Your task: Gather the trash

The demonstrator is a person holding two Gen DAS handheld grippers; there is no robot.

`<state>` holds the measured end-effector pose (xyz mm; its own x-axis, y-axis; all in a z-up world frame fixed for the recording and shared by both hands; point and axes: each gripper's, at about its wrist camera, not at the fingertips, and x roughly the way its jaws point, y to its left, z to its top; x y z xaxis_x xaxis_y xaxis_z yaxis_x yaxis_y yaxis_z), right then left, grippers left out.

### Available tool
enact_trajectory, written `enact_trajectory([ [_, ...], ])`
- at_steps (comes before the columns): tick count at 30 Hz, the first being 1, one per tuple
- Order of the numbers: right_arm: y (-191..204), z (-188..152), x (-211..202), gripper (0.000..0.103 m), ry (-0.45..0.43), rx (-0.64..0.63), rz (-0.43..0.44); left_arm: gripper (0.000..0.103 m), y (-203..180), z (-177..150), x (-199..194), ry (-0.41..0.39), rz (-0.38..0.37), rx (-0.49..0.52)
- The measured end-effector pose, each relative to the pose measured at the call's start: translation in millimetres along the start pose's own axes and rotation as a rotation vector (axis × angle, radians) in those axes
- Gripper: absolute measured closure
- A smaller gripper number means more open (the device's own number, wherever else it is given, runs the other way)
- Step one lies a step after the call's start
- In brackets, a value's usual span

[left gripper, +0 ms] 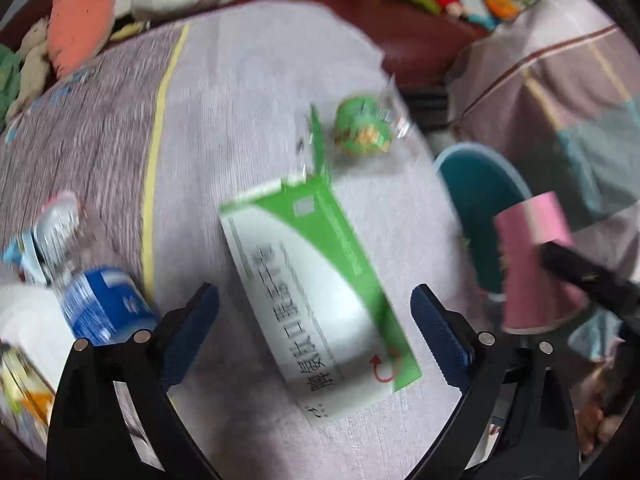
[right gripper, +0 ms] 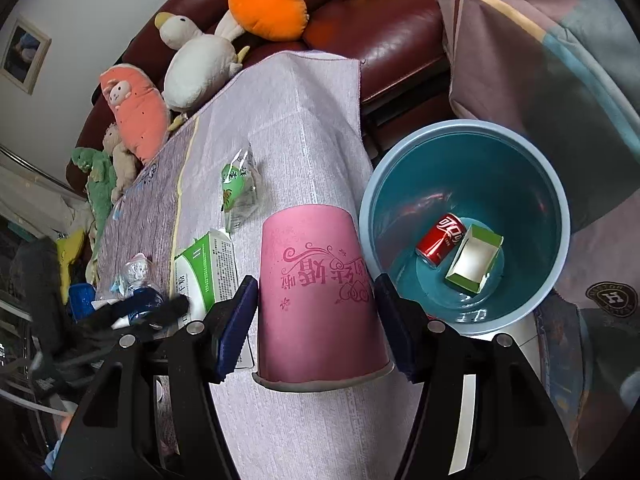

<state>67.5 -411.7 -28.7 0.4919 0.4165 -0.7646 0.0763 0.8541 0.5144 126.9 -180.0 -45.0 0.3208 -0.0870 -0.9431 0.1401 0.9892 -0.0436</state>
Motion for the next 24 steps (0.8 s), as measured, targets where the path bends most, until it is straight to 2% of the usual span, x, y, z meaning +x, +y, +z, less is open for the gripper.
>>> enact_trajectory([
  [3, -7, -3, -4, 0.045, 0.001, 0.008, 0.001, 0.006, -6, -8, 24, 0.056, 0.046, -0.026],
  [5, -14, -7, -8, 0.045, 0.001, 0.014, -0.001, 0.005, -6, -12, 34, 0.079, 0.048, -0.049],
  [7, -18, -8, -11, 0.045, -0.001, 0.018, -0.005, 0.007, 0, -17, 38, 0.063, 0.023, -0.079],
  [8, -23, -9, -15, 0.045, -0.005, 0.024, -0.009, 0.023, 3, -19, 35, 0.043, 0.023, -0.090],
  [9, -26, -9, -17, 0.045, -0.009, 0.028, -0.011, 0.024, 5, -20, 28, 0.015, 0.055, -0.083],
  [12, -40, -5, -30, 0.045, -0.038, 0.051, -0.017, 0.028, 9, -22, 13, -0.020, 0.048, -0.059],
  [15, -49, -2, -41, 0.045, -0.067, 0.069, -0.015, 0.029, 12, -24, -5, -0.047, -0.004, -0.049],
  [20, -60, 6, -55, 0.045, -0.119, 0.095, -0.013, 0.029, -6, -24, -39, -0.118, -0.053, 0.024],
  [24, -71, 14, -63, 0.045, -0.155, 0.129, -0.031, 0.029, -51, -11, -55, -0.153, -0.132, 0.133],
])
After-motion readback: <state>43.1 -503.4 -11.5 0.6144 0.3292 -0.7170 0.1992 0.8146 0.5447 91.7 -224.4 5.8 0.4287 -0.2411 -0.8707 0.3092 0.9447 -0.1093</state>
